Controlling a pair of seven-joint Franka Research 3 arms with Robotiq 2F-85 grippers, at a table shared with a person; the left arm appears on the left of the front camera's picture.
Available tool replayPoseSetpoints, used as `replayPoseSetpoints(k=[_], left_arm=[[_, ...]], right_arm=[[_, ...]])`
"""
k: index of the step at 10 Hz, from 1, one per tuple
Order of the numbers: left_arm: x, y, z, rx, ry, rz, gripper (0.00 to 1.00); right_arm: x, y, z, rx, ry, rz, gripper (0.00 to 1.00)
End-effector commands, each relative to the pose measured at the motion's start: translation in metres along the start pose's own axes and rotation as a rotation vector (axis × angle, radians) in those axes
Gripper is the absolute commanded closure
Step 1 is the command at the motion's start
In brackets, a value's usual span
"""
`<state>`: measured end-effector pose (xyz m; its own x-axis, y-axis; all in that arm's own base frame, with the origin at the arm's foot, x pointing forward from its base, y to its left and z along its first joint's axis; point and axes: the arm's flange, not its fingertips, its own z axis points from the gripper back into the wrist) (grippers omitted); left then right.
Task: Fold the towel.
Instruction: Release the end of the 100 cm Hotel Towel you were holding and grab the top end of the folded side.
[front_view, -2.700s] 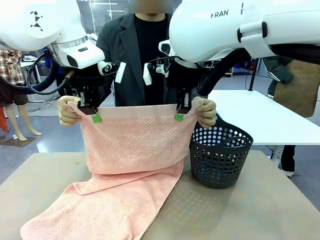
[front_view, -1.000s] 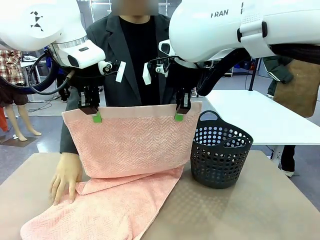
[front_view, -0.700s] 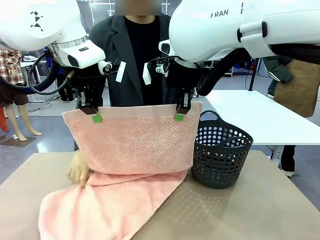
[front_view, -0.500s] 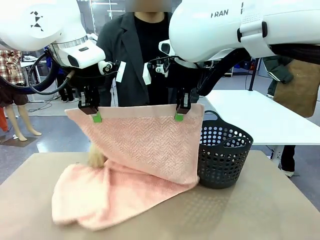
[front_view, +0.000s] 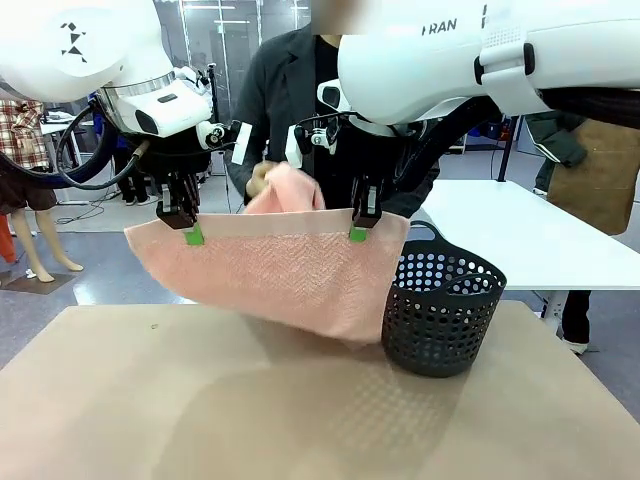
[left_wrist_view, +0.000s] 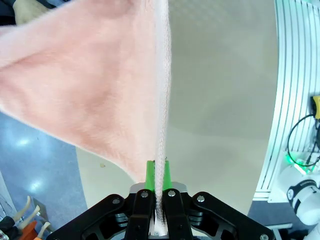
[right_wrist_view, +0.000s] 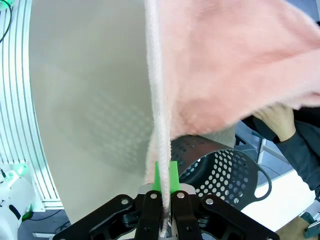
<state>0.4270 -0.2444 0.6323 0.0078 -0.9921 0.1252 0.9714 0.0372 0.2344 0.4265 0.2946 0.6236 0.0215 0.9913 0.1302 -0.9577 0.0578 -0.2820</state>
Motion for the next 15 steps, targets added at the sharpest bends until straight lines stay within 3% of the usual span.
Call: replayPoseSetpoints(k=[1, 15], left_arm=[[-0.0010, -0.0001, -0.0002, -0.004, 0.002, -0.014, 1.00], [-0.0010, -0.0001, -0.0002, -0.004, 0.002, -0.014, 1.00]], right_arm=[[-0.0005, -0.0002, 0.0004, -0.002, 0.002, 0.011, 1.00], [-0.0005, -0.0002, 0.0004, -0.002, 0.002, 0.011, 1.00]])
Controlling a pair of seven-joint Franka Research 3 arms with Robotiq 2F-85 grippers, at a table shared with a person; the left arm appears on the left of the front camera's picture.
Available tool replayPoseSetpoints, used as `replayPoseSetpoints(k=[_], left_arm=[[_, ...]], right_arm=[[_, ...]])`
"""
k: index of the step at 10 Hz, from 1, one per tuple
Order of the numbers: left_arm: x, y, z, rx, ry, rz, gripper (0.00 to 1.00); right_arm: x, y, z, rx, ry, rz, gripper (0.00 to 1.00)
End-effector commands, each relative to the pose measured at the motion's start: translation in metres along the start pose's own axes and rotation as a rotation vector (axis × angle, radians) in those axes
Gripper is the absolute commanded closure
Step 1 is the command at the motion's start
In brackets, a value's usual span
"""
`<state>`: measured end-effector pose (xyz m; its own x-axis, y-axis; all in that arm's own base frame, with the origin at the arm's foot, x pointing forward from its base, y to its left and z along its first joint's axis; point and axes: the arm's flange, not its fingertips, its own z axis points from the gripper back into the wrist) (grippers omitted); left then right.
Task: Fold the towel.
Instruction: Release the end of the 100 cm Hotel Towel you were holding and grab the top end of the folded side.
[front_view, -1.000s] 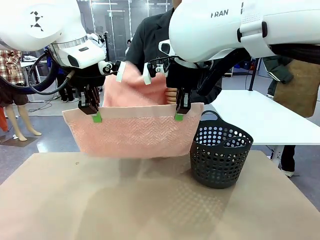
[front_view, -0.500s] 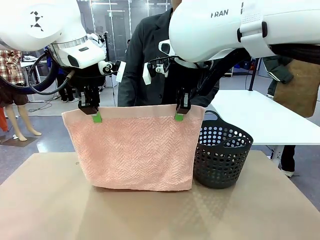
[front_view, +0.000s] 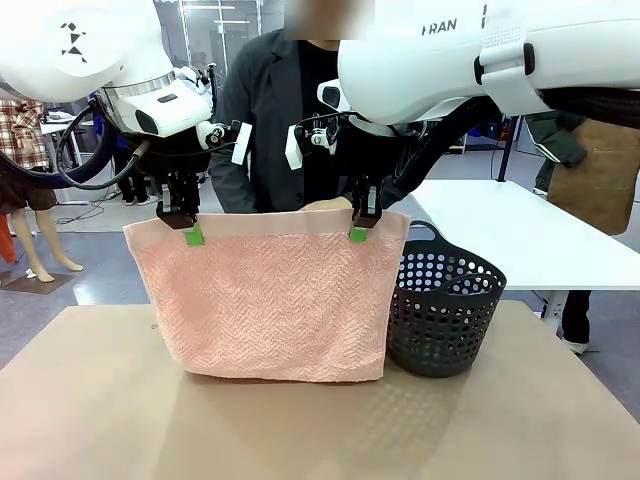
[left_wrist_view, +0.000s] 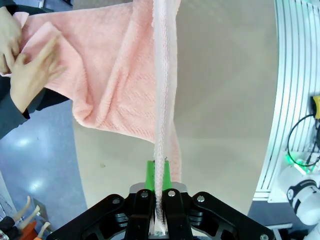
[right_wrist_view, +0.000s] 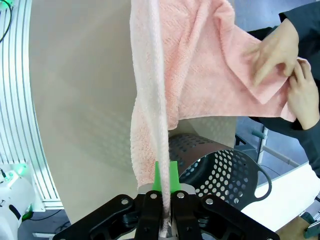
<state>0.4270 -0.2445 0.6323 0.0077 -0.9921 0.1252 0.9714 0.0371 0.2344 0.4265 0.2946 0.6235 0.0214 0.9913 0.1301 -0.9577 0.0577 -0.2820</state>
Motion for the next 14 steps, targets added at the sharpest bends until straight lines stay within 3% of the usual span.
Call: replayPoseSetpoints(k=[1, 14], left_arm=[[-0.0010, -0.0001, -0.0002, -0.004, 0.002, -0.014, 1.00], [-0.0010, -0.0001, -0.0002, -0.004, 0.002, -0.014, 1.00]], right_arm=[[-0.0005, -0.0003, 0.0004, -0.002, 0.002, 0.011, 1.00], [-0.0005, -0.0003, 0.0004, -0.002, 0.002, 0.011, 1.00]])
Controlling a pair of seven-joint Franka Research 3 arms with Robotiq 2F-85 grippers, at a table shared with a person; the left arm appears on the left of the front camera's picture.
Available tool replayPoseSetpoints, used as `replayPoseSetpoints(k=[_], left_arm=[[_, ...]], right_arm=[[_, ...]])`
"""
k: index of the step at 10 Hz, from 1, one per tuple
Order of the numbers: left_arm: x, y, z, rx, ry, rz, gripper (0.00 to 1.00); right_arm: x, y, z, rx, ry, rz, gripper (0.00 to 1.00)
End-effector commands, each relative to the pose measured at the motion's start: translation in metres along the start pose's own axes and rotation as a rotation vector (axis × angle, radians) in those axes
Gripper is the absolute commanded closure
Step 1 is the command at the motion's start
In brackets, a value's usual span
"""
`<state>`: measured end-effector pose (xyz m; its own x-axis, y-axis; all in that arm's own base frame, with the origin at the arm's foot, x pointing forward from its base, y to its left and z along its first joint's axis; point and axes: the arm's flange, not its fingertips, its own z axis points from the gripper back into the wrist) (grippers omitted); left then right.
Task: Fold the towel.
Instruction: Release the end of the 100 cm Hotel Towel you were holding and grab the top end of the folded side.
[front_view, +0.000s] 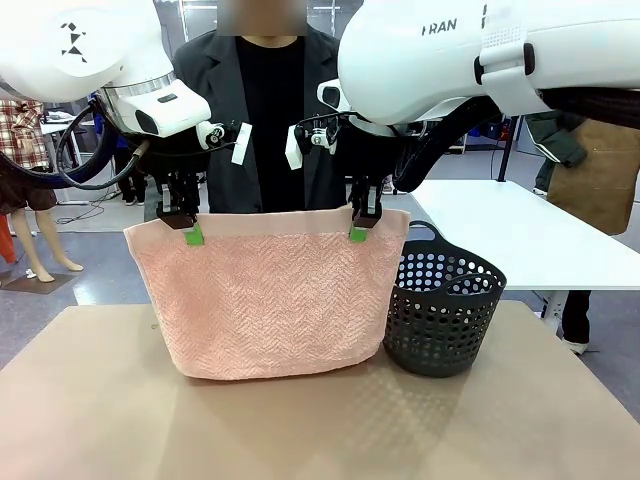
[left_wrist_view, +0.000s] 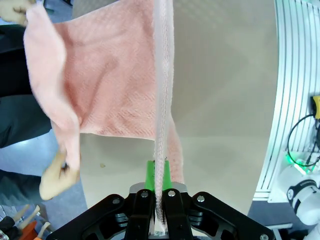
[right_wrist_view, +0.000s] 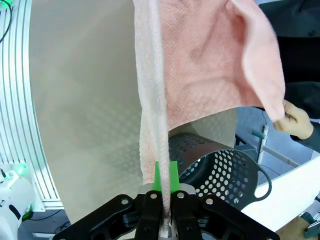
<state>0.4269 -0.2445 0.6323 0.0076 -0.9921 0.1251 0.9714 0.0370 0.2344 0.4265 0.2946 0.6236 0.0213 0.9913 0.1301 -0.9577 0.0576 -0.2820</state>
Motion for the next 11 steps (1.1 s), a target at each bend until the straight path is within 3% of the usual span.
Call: replayPoseSetpoints(k=[1, 11], left_arm=[[-0.0010, 0.0000, -0.0002, -0.004, 0.002, -0.014, 1.00], [-0.0010, 0.0000, -0.0002, -0.004, 0.002, -0.014, 1.00]], right_arm=[[-0.0005, -0.0003, 0.0004, -0.002, 0.002, 0.011, 1.00], [-0.0005, -0.0003, 0.0004, -0.002, 0.002, 0.011, 1.00]])
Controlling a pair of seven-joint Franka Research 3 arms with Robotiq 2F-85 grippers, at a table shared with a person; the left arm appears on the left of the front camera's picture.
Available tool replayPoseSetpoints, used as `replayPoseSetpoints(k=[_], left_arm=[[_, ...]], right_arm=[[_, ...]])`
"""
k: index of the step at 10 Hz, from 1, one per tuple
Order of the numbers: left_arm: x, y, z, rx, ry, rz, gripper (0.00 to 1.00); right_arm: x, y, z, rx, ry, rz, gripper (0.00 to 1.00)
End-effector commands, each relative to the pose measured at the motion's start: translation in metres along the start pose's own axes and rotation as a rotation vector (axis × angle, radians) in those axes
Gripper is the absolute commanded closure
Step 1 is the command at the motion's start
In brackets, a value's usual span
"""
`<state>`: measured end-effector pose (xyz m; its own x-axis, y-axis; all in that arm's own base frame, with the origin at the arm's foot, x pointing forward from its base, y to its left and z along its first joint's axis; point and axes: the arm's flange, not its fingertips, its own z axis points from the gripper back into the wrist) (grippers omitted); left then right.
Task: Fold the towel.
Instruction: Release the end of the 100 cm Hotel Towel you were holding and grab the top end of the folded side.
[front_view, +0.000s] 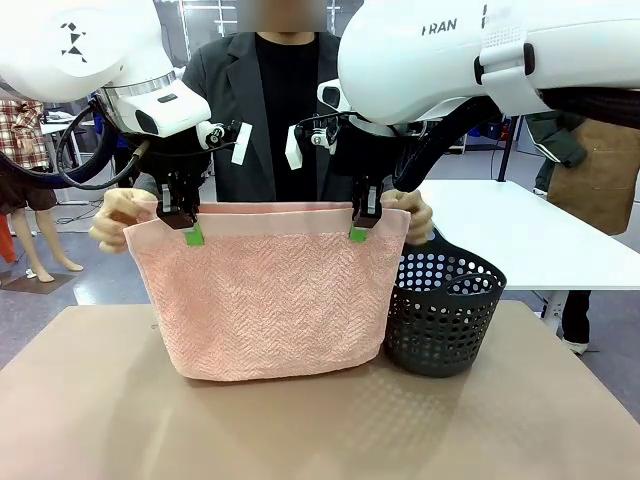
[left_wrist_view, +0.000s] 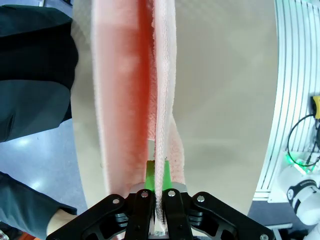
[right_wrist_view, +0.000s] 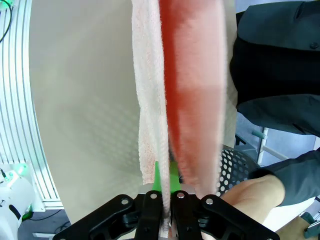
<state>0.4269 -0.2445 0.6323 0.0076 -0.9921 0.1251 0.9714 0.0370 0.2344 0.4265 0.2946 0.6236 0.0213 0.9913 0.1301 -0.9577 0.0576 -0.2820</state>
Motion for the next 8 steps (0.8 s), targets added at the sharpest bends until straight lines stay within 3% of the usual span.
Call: replayPoseSetpoints(k=[1, 8], left_arm=[[-0.0010, 0.0000, -0.0002, -0.004, 0.002, -0.014, 1.00], [-0.0010, 0.0000, -0.0002, -0.004, 0.002, -0.014, 1.00]], right_arm=[[-0.0005, -0.0003, 0.0004, -0.002, 0.002, 0.011, 1.00], [-0.0005, -0.0003, 0.0004, -0.002, 0.002, 0.011, 1.00]])
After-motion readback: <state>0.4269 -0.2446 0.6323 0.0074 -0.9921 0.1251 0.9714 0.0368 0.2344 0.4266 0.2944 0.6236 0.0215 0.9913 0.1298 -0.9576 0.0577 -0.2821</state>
